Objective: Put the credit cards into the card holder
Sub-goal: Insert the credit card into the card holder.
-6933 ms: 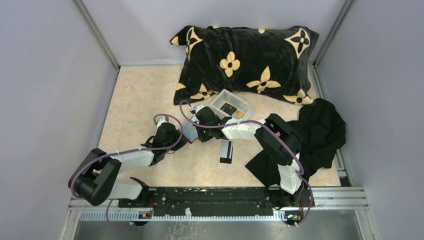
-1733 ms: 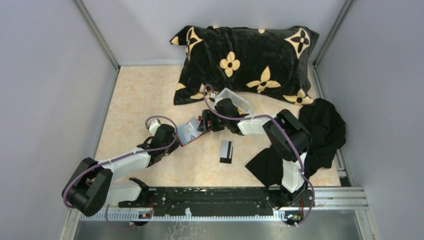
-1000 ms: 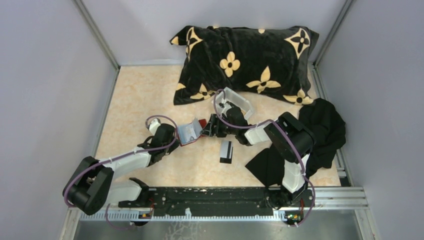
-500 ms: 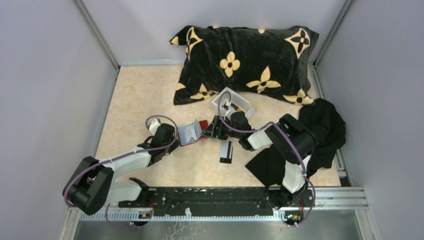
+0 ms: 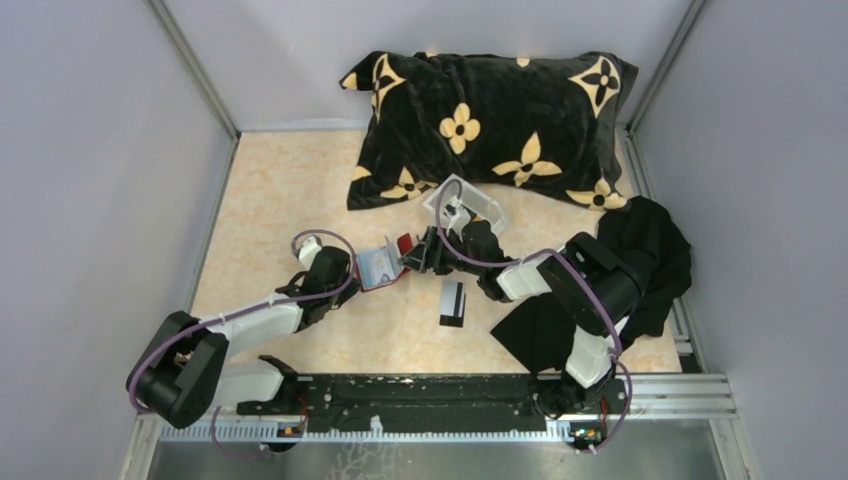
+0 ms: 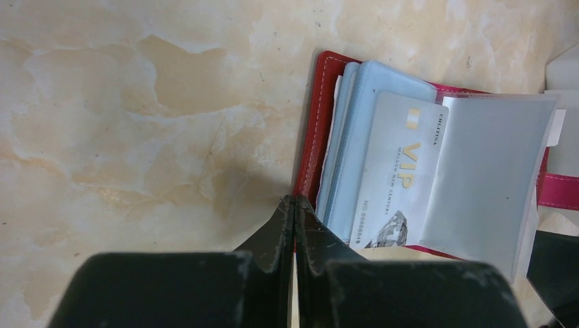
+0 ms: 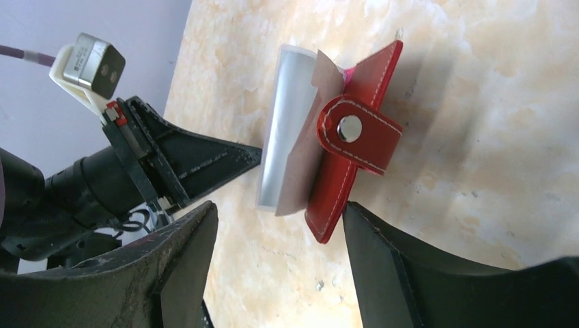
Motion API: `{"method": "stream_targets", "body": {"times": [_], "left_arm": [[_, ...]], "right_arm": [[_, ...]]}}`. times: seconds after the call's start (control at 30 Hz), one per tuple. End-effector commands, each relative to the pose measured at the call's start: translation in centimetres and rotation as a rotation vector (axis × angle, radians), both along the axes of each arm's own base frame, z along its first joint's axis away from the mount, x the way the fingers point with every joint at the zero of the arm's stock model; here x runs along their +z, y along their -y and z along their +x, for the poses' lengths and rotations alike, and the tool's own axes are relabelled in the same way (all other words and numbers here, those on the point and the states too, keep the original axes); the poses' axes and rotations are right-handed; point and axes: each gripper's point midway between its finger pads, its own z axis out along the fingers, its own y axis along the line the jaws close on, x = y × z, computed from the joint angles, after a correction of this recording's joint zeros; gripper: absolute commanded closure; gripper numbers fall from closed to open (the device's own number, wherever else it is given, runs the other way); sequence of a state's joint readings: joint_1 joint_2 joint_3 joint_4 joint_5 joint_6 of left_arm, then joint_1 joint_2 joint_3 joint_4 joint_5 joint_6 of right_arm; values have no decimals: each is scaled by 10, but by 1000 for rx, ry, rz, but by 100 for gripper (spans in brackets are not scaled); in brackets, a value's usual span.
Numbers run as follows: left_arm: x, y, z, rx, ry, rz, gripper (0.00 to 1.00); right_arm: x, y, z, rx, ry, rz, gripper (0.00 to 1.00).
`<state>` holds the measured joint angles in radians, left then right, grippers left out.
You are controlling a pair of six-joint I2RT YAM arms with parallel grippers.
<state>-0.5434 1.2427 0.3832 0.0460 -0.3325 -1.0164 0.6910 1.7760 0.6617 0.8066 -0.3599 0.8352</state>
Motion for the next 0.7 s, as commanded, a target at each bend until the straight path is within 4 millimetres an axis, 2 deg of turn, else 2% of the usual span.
{"method": "stream_targets", "body": {"times": [0.0, 0.23, 0.53, 0.67], "left_arm": [[-38, -20, -37, -37, -172, 114, 94], [-38, -18, -35, -42, -169, 111, 94], [-37, -15, -34, -49, -161, 99, 94], [-32, -13, -33, -52, -146, 85, 95]], "right_arm": [[18, -18, 8, 36, 86, 16, 32], [15, -32, 5, 70, 147, -89, 32], [-10, -46, 3, 94, 200, -341, 32], [-24, -44, 7, 78, 207, -458, 32]]}}
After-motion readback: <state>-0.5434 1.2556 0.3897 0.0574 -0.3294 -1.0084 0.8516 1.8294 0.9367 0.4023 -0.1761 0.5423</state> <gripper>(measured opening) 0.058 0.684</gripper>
